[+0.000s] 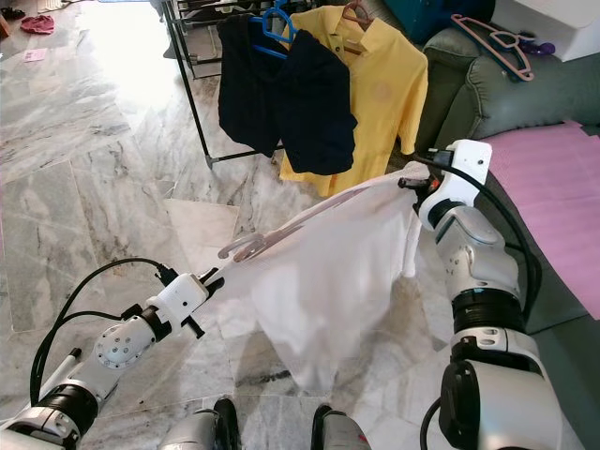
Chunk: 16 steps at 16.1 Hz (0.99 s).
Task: Hang hanger
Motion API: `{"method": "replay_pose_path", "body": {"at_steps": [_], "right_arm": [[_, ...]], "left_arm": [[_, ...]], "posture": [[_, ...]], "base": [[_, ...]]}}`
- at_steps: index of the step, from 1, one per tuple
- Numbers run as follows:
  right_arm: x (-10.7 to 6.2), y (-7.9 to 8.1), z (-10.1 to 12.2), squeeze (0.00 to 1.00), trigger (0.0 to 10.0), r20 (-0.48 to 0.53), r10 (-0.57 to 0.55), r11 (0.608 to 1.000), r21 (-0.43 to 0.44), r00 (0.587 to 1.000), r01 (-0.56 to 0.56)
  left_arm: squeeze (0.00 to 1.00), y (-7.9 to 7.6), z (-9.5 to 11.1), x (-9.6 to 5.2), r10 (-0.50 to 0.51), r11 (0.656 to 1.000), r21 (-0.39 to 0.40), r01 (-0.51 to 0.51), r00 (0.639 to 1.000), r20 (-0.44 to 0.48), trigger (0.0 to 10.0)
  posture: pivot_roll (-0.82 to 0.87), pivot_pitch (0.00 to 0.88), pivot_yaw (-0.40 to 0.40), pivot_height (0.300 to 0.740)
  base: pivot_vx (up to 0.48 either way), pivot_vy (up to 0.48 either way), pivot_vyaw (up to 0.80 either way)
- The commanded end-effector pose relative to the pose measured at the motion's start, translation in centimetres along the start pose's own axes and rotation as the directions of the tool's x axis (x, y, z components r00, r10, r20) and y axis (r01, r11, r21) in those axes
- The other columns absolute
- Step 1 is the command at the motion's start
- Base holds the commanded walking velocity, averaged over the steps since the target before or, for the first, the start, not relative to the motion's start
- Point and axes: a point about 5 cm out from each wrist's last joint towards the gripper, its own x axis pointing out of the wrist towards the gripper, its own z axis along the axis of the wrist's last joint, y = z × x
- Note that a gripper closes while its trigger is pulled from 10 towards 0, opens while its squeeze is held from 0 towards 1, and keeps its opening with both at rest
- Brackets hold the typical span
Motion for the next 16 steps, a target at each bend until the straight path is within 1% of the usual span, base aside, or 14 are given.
{"method": "replay_pose_path", "body": {"at_steps": [1,2,3,4,5,6,7,8,9,10,12,13,14,16], "right_arm": [[-0.3,-0.5,0.9,0.00,0.0,0.033,-0.023,1.000,-0.012,0.999,0.023],[-0.3,-0.5,1.0,0.00,0.0,0.034,-0.022,1.000,-0.011,0.999,0.023],[-0.3,-0.4,1.0,0.00,0.0,0.035,-0.021,1.000,-0.010,0.999,0.021],[-0.2,-0.2,1.1,0.00,0.0,0.037,-0.012,1.000,-0.007,0.999,0.012],[-0.1,0.2,1.2,0.00,0.0,0.036,0.004,1.000,-0.006,0.999,-0.004],[0.0,1.3,1.3,0.00,0.0,0.034,0.048,0.999,-0.002,0.998,-0.048],[0.0,2.6,1.1,0.00,0.0,0.027,0.097,0.995,0.002,0.995,-0.098],[0.0,3.0,1.0,0.00,0.0,0.025,0.114,0.994,0.004,0.993,-0.114],[-0.2,4.1,0.6,0.00,0.0,0.011,0.157,0.988,0.009,0.988,-0.157],[-0.3,5.1,0.2,0.00,0.0,-0.004,0.186,0.982,0.002,0.982,-0.186],[-0.5,6.4,-0.5,0.00,0.0,-0.027,0.219,0.975,-0.016,0.975,-0.220],[-0.7,7.8,-1.1,0.00,0.0,-0.056,0.247,0.969,-0.017,0.967,-0.248],[-1.0,8.9,-1.6,0.00,0.0,-0.084,0.272,0.961,-0.028,0.959,-0.275],[-1.2,9.6,-2.2,0.00,0.0,-0.102,0.288,0.956,-0.027,0.952,-0.292]], "left_arm": [[0.00,0.2,-1.0,-0.8,0.018,1.000,0.011,-0.017,0.999,-0.043,0.0],[0.00,0.1,-0.9,-0.8,0.008,1.000,0.024,-0.007,0.999,-0.038,0.0],[0.00,-0.1,-0.9,-0.8,-0.014,0.998,0.055,0.016,0.999,-0.036,0.0],[0.00,-0.4,-0.8,-0.7,-0.052,0.993,0.108,0.056,0.998,-0.039,0.0],[0.00,-0.8,-1.0,-0.6,-0.082,0.986,0.143,0.091,0.994,-0.065,0.0],[0.00,-1.4,-1.4,-0.4,-0.118,0.972,0.188,0.140,0.986,-0.121,0.0],[0.00,-1.7,-1.7,-0.2,-0.123,0.971,0.183,0.152,0.979,-0.162,0.0],[0.00,-1.8,-1.7,-0.1,-0.124,0.972,0.178,0.155,0.977,-0.173,0.0],[0.00,-2.1,-1.8,0.3,-0.119,0.976,0.157,0.151,0.973,-0.198,0.0],[0.00,-2.2,-1.6,0.7,-0.104,0.982,0.134,0.132,0.975,-0.198,0.0],[0.00,-2.3,-1.0,1.4,-0.076,0.990,0.101,0.096,0.980,-0.184,0.0],[0.00,-2.2,-0.4,2.3,-0.029,0.999,0.039,0.037,0.983,-0.184,0.0],[0.00,-1.9,0.0,3.0,0.025,0.999,-0.039,-0.033,0.982,-0.188,0.0],[0.00,-1.3,0.6,3.5,0.086,0.987,-0.117,-0.109,0.980,-0.180,0.0]], "posture": [[-0.07,0.217,-0.010,0.740],[-0.07,0.217,-0.010,0.740],[-0.07,0.217,-0.010,0.740],[-0.07,0.215,-0.011,0.740],[-0.07,0.213,-0.010,0.740],[-0.07,0.210,-0.010,0.740],[-0.07,0.208,-0.010,0.740],[-0.07,0.208,-0.010,0.740],[-0.07,0.208,-0.009,0.740],[-0.07,0.207,-0.009,0.740],[-0.08,0.207,-0.007,0.740],[-0.08,0.207,-0.009,0.740],[-0.07,0.208,-0.009,0.740],[-0.07,0.207,-0.009,0.740]], "base": [[0.000,0.000,0.00],[0.000,0.000,0.00],[0.000,0.000,0.00],[0.000,0.000,0.00],[0.000,0.000,0.00],[0.000,0.000,0.00],[0.000,0.000,0.00],[0.000,0.000,0.00],[0.000,0.000,0.00],[0.000,0.000,0.00],[0.000,0.000,0.00],[0.000,0.000,0.00],[0.000,0.000,0.00],[0.000,0.000,0.00]]}}
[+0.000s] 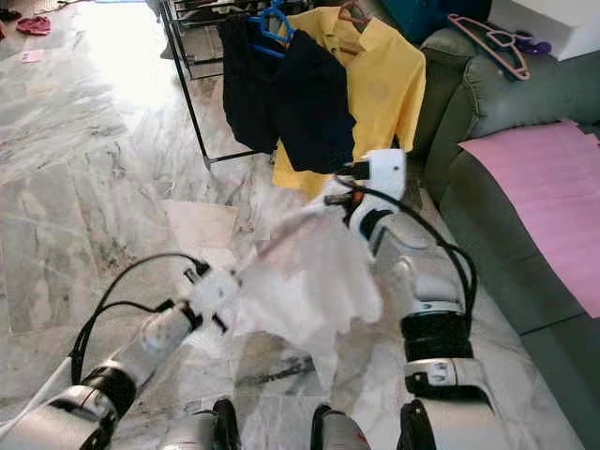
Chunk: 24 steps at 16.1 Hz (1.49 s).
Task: Hang hanger
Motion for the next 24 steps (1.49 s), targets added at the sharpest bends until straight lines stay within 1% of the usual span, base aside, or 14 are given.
{"method": "replay_pose_path", "body": {"at_steps": [1,3,4,7,8,9,10,11,14,15,17,19,22,24], "right_arm": [[-0.1,0.6,-0.2,0.00,0.0,-0.006,0.011,1.000,-0.008,1.000,-0.011],[-0.1,1.6,-0.9,0.00,0.0,-0.024,0.041,0.999,-0.006,0.999,-0.041],[0.1,2.9,-1.7,0.00,0.0,-0.053,0.080,0.997,-0.012,0.995,-0.080],[-0.4,5.3,-4.1,0.00,0.0,-0.142,0.206,0.977,-0.034,0.968,-0.212],[-0.7,5.5,-4.6,0.00,1.5,-0.163,0.233,0.967,-0.060,0.959,-0.246],[-1.0,5.7,-5.1,0.00,5.7,-0.187,0.259,0.954,-0.102,0.948,-0.281],[-1.3,5.5,-5.8,0.20,10.0,-0.216,0.254,0.948,-0.139,0.943,-0.288],[-1.5,4.7,-6.0,1.00,10.0,-0.219,0.225,0.938,-0.215,0.949,-0.272],[-1.9,2.6,-5.4,1.00,10.0,-0.184,0.139,0.894,-0.399,0.973,-0.204],[-2.2,0.9,-4.3,1.00,10.0,-0.134,0.095,0.847,-0.509,0.986,-0.151],[-2.6,-0.6,-3.3,1.00,10.0,-0.095,0.053,0.825,-0.557,0.994,-0.097],[-3.3,-2.1,-2.8,1.00,10.0,-0.111,0.038,0.755,-0.648,0.993,-0.101],[-3.9,-3.1,-2.4,1.00,10.0,-0.119,0.036,0.739,-0.665,0.992,-0.107],[-4.2,-2.9,-2.7,1.00,10.0,-0.148,0.072,0.719,-0.678,0.986,-0.154]], "left_arm": [[0.00,0.6,0.0,0.0,0.058,0.995,-0.075,-0.059,0.998,-0.010,0.0],[0.00,0.8,0.7,0.5,0.087,0.984,-0.156,-0.084,0.996,0.009,0.0],[0.00,0.9,1.7,0.9,0.100,0.973,-0.214,-0.089,0.994,0.039,0.0],[0.00,0.8,3.2,1.6,0.090,0.962,-0.266,-0.064,0.992,0.088,0.0],[0.00,0.8,3.2,1.6,0.088,0.962,-0.267,-0.060,0.992,0.092,0.0],[0.00,0.8,3.3,1.6,0.086,0.961,-0.271,-0.058,0.992,0.094,0.0],[0.00,0.8,3.3,1.6,0.082,0.959,-0.279,-0.053,0.992,0.094,0.0],[0.00,0.8,3.3,1.6,0.074,0.961,-0.272,-0.045,0.993,0.097,0.0],[0.00,1.0,3.2,1.3,0.047,0.981,-0.192,-0.027,0.994,0.101,0.0],[0.00,1.4,3.0,1.2,0.040,0.986,-0.163,-0.025,0.995,0.095,0.0],[0.00,1.7,2.9,1.1,0.020,0.995,-0.096,-0.011,0.996,0.093,0.0],[0.00,2.4,2.6,0.9,0.005,0.999,-0.032,-0.003,0.998,0.070,0.0],[0.00,3.0,2.3,0.7,0.003,1.000,-0.003,-0.003,0.999,0.053,0.0],[0.00,2.9,2.3,0.6,-0.017,0.999,0.035,0.015,0.999,0.050,0.0]], "posture": [[-0.07,0.207,-0.010,0.740],[-0.07,0.206,-0.010,0.740],[-0.07,0.205,-0.011,0.740],[-0.07,0.204,-0.011,0.740],[-0.07,0.204,-0.012,0.740],[-0.07,0.204,-0.012,0.740],[-0.07,0.204,-0.011,0.740],[-0.07,0.205,-0.011,0.740],[-0.07,0.204,-0.009,0.740],[-0.07,0.204,-0.007,0.740],[-0.07,0.204,-0.007,0.740],[-0.08,0.203,-0.006,0.740],[-0.08,0.201,-0.003,0.740],[-0.08,0.201,-0.003,0.740]], "base": [[0.000,0.000,0.00],[0.000,0.000,0.00],[0.000,0.000,0.00],[0.000,0.000,0.00],[0.000,0.000,0.00],[0.000,0.000,0.00],[0.000,0.000,0.00],[0.000,0.000,0.00],[0.000,0.000,0.00],[0.000,0.000,0.00],[0.000,0.000,0.00],[0.000,0.000,0.00],[0.000,0.000,0.00],[0.000,0.000,0.00]]}}
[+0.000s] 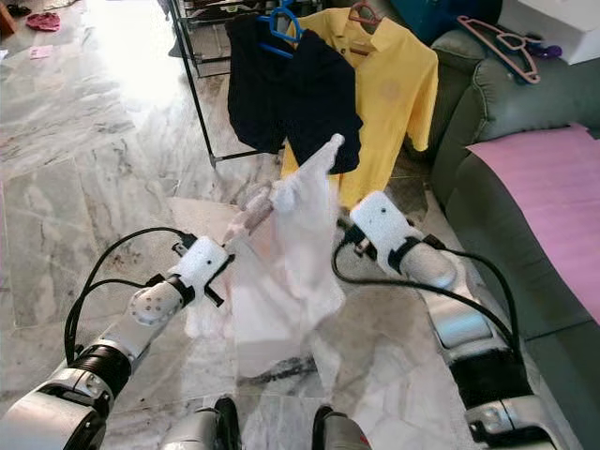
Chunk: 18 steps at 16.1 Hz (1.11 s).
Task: Hang hanger
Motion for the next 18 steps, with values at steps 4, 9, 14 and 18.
{"method": "replay_pose_path", "body": {"at_steps": [4,9,14,18], "right_arm": [[-2.0,0.7,-0.1,1.00,10.0,-0.009,0.203,0.963,-0.180,0.979,-0.202],[-4.6,0.2,-0.6,1.00,10.0,-0.039,0.351,0.913,-0.211,0.936,-0.351],[-5.1,-0.7,1.0,1.00,10.0,-0.026,0.381,0.889,-0.263,0.924,-0.374],[-5.3,-0.5,0.2,1.00,10.0,-0.062,0.405,0.877,-0.254,0.912,-0.407]], "left_arm": [[0.00,-0.4,-0.1,-0.4,-0.100,0.988,0.123,0.098,0.995,0.014,0.0],[0.00,0.3,-0.9,-1.3,-0.207,0.950,0.233,0.206,0.978,-0.023,0.0],[0.00,0.1,-0.8,-1.8,-0.325,0.881,0.350,0.318,0.945,-0.041,0.0],[0.00,-0.4,0.3,-1.7,-0.389,0.849,0.398,0.348,0.921,0.026,0.0]], "posture": [[-0.08,0.197,-0.004,0.740],[-0.08,0.199,0.001,0.740],[-0.09,0.202,0.009,0.740],[-0.09,0.201,0.010,0.740]], "base": [[0.000,0.000,0.00],[0.000,0.000,0.00],[0.000,0.000,0.00],[0.000,0.000,0.00]]}}
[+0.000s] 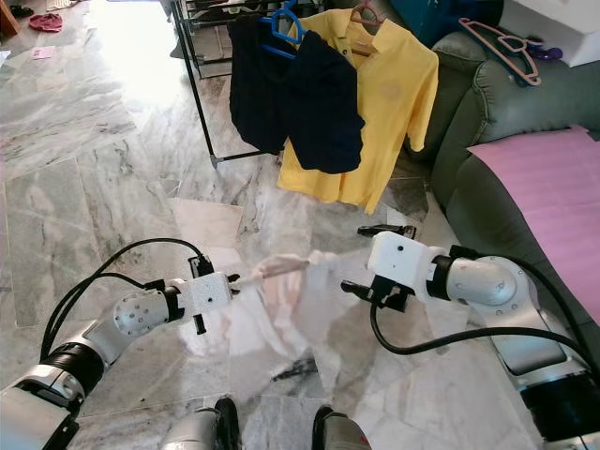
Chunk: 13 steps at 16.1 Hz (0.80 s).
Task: Hang hanger
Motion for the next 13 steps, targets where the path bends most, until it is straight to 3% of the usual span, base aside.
{"method": "replay_pose_path", "body": {"at_steps": [1,2,3,4,6,7,8,13], "right_arm": [[-0.3,0.4,-0.5,1.00,10.0,-0.019,0.033,0.999,0.003,0.999,-0.033],[-0.2,0.6,-0.7,0.85,10.0,-0.027,0.055,0.998,0.007,0.998,-0.055],[-0.1,0.9,-1.1,0.13,10.0,-0.038,0.090,0.996,0.005,0.995,-0.090],[0.0,1.1,-1.4,0.00,10.0,-0.052,0.114,0.993,0.000,0.992,-0.114],[0.3,1.1,-1.7,0.00,10.0,-0.061,0.145,0.989,-0.002,0.987,-0.146],[0.7,1.0,-1.9,0.00,4.4,-0.063,0.168,0.986,0.001,0.984,-0.168],[1.0,0.9,-1.9,0.00,0.0,-0.067,0.181,0.983,-0.001,0.981,-0.182],[2.4,0.5,-1.7,0.00,0.0,-0.095,0.227,0.971,-0.059,0.969,-0.234]], "left_arm": [[0.00,0.7,1.4,0.1,-0.008,0.998,0.057,0.003,0.997,0.082,0.0],[0.00,0.8,1.8,0.2,-0.013,0.997,0.072,0.005,0.994,0.112,0.0],[0.00,1.0,2.6,0.3,-0.025,0.995,0.095,0.010,0.988,0.153,0.0],[0.00,1.1,3.0,0.4,-0.034,0.993,0.117,0.013,0.983,0.180,0.0],[0.00,1.2,3.8,0.5,-0.053,0.989,0.147,0.022,0.975,0.214,0.0],[0.00,1.1,4.0,0.5,-0.069,0.986,0.163,0.031,0.970,0.232,0.0],[0.00,1.0,4.1,0.5,-0.079,0.985,0.170,0.039,0.968,0.238,0.0],[0.00,-0.2,4.3,0.7,-0.142,0.974,0.206,0.091,0.959,0.247,0.0]], "posture": [[-0.09,0.201,0.010,0.740],[-0.09,0.205,0.013,0.740],[-0.09,0.204,0.012,0.740],[-0.09,0.205,0.012,0.740],[-0.08,0.206,0.012,0.740],[-0.08,0.207,0.012,0.740],[-0.08,0.206,0.013,0.740],[-0.08,0.206,0.014,0.740]], "base": [[0.000,0.000,0.00],[0.000,0.000,0.00],[0.000,0.000,0.00],[0.000,0.000,0.00],[0.000,0.000,0.00],[0.000,0.000,0.00],[0.000,0.000,0.00],[0.000,0.000,0.00]]}}
